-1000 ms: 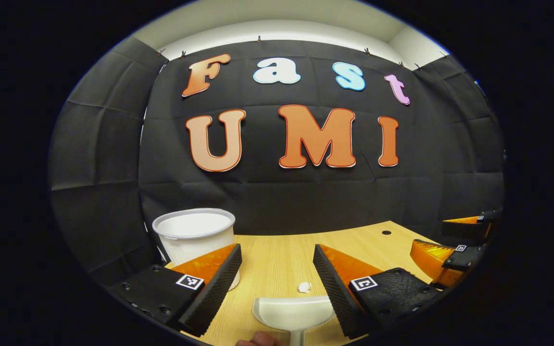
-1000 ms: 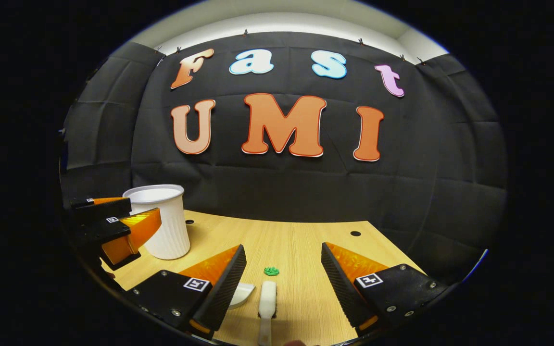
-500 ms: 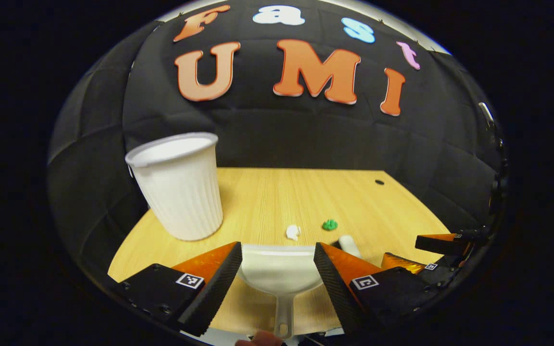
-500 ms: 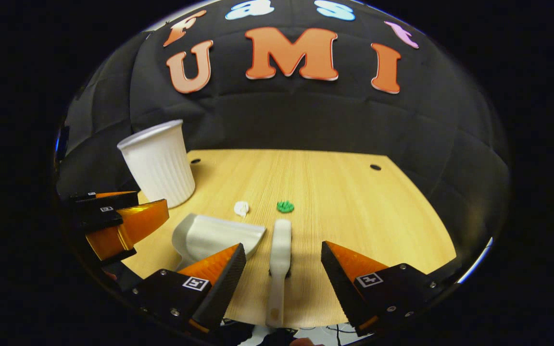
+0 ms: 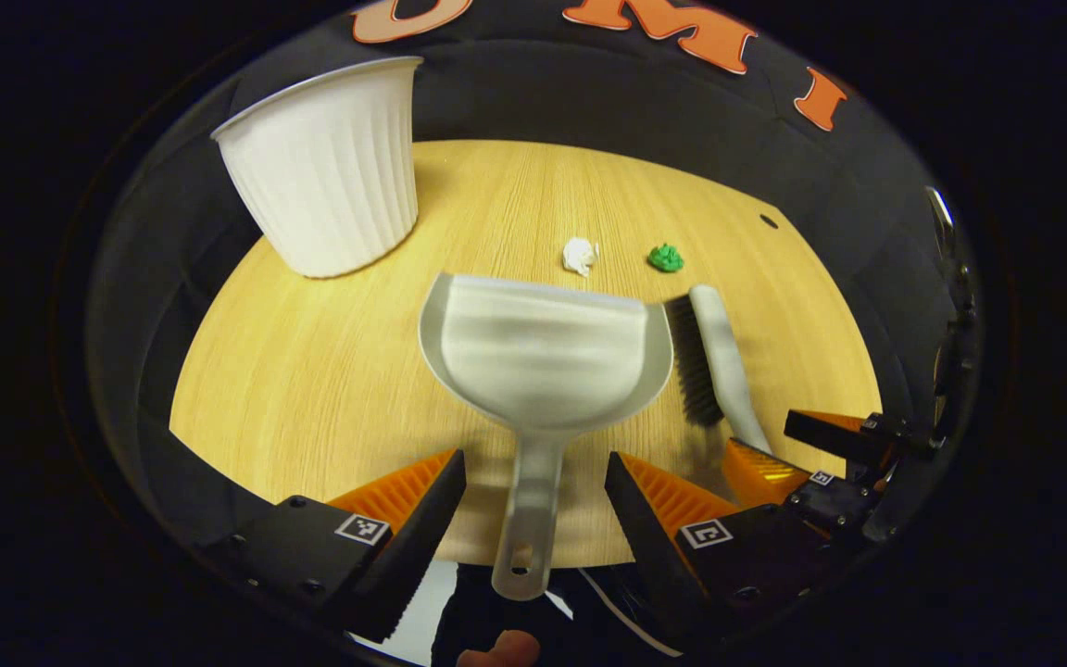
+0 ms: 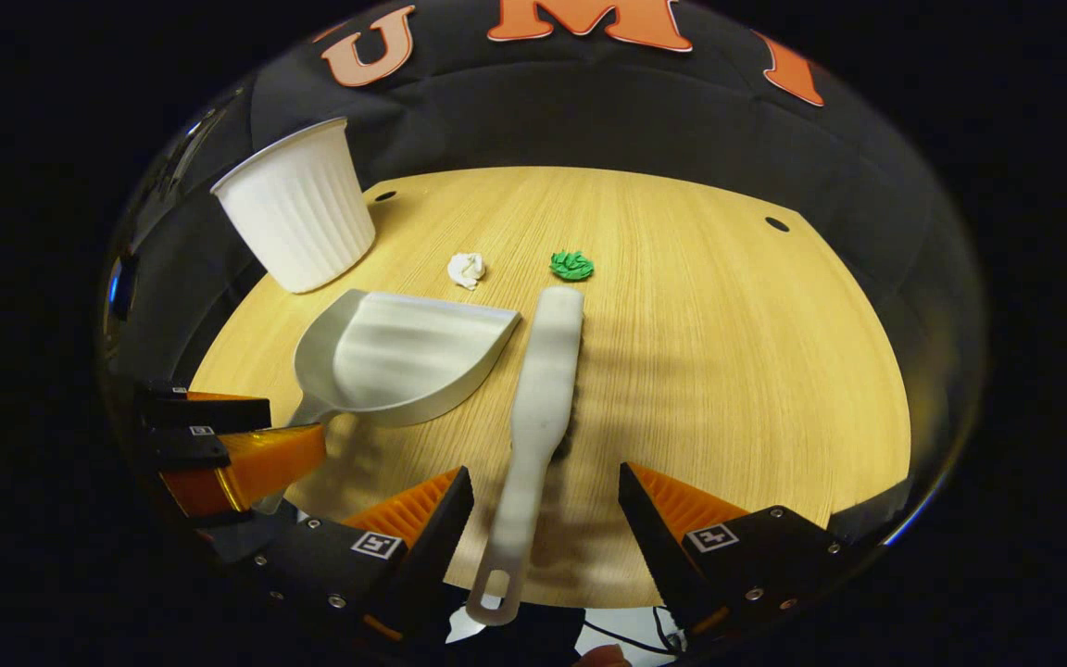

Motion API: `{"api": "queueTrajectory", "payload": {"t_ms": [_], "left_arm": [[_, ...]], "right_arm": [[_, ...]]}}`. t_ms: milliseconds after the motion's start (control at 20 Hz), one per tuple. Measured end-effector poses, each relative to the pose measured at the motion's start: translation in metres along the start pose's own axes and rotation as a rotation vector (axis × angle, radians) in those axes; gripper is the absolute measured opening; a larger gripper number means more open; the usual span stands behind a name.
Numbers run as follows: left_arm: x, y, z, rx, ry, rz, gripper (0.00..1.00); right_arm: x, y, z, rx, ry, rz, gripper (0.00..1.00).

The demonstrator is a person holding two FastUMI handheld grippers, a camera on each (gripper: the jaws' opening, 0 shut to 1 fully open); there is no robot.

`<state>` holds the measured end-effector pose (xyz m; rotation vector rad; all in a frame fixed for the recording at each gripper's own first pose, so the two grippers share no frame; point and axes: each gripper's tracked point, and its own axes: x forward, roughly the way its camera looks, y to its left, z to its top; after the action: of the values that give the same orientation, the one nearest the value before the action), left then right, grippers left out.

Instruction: Pick up the small broom and dustpan from the desktop, sweep the trash into the dustpan with the broom, and then empty the trash into the garbage bin.

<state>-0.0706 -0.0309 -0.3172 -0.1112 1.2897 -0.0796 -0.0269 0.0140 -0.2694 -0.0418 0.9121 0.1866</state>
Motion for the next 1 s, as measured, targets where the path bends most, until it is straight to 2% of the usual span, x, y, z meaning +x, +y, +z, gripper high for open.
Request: {"api": "queueTrajectory", "payload": {"t_ms": [150, 250, 450, 700, 800, 850, 900, 950, 1000], "left_arm": [[0.023, 0.005, -0.003, -0.014, 0.072, 0.021, 0.98], [0.025, 0.003, 0.008, 0.018, 0.110, 0.028, 0.98], [0.049, 0.002, 0.023, 0.046, 0.208, 0.012, 0.98], [0.063, 0.006, 0.020, 0.085, 0.309, 0.003, 0.98], [0.066, 0.003, 0.022, 0.096, 0.335, -0.017, 0.92], [0.066, 0.003, 0.024, 0.100, 0.343, -0.018, 0.81], [0.066, 0.003, 0.026, 0.109, 0.350, -0.021, 0.77], [0.066, 0.003, 0.027, 0.120, 0.351, -0.024, 0.69], [0.066, 0.000, 0.026, 0.123, 0.362, -0.035, 0.64]], "right_arm": [[0.008, 0.001, 0.000, -0.033, 0.037, 0.013, 0.95], [0.014, 0.002, 0.001, -0.026, 0.058, 0.013, 0.95], [0.030, -0.002, 0.003, 0.045, 0.130, -0.023, 0.95], [0.043, 0.003, 0.005, 0.057, 0.180, -0.049, 0.95], [0.046, 0.007, 0.001, 0.047, 0.205, -0.049, 0.90], [0.046, 0.008, -0.001, 0.047, 0.218, -0.048, 0.82], [0.047, 0.007, -0.001, 0.048, 0.227, -0.050, 0.77], [0.048, 0.007, -0.001, 0.049, 0.236, -0.047, 0.66], [0.050, 0.006, -0.002, 0.055, 0.242, -0.056, 0.51]]}}
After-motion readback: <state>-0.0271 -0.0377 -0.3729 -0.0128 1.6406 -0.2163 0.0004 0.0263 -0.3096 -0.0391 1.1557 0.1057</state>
